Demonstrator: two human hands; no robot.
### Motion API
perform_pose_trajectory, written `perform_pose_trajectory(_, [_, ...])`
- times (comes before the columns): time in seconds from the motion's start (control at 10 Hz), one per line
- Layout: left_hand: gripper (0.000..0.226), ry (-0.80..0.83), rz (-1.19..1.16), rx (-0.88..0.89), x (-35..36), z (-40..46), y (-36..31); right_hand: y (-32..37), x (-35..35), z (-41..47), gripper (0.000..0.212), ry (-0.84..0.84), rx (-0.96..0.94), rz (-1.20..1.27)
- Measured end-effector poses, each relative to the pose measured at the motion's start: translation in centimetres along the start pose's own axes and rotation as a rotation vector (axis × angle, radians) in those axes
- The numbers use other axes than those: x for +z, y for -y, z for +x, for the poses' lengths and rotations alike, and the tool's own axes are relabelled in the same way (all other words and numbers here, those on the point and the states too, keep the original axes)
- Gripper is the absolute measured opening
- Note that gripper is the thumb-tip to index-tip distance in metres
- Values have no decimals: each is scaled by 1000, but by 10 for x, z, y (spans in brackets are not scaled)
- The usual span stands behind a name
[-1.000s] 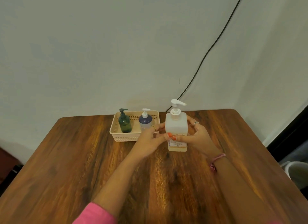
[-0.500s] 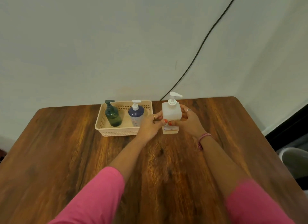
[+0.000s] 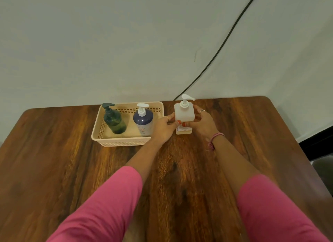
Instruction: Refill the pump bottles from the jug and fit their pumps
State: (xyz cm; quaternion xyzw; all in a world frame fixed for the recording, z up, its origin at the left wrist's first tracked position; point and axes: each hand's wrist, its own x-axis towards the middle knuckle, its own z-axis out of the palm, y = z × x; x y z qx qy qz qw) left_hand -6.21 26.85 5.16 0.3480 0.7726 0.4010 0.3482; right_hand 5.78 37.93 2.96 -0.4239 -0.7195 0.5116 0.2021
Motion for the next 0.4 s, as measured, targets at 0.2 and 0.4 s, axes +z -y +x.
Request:
perform_pose_trajectory(0.2, [53, 51, 2, -16, 5, 9, 11, -10, 3, 6, 77, 14, 27, 12])
perform_pose_trajectory(0.4, [56, 60, 26, 20, 7, 6, 5, -9, 2, 5, 80, -2, 20, 53])
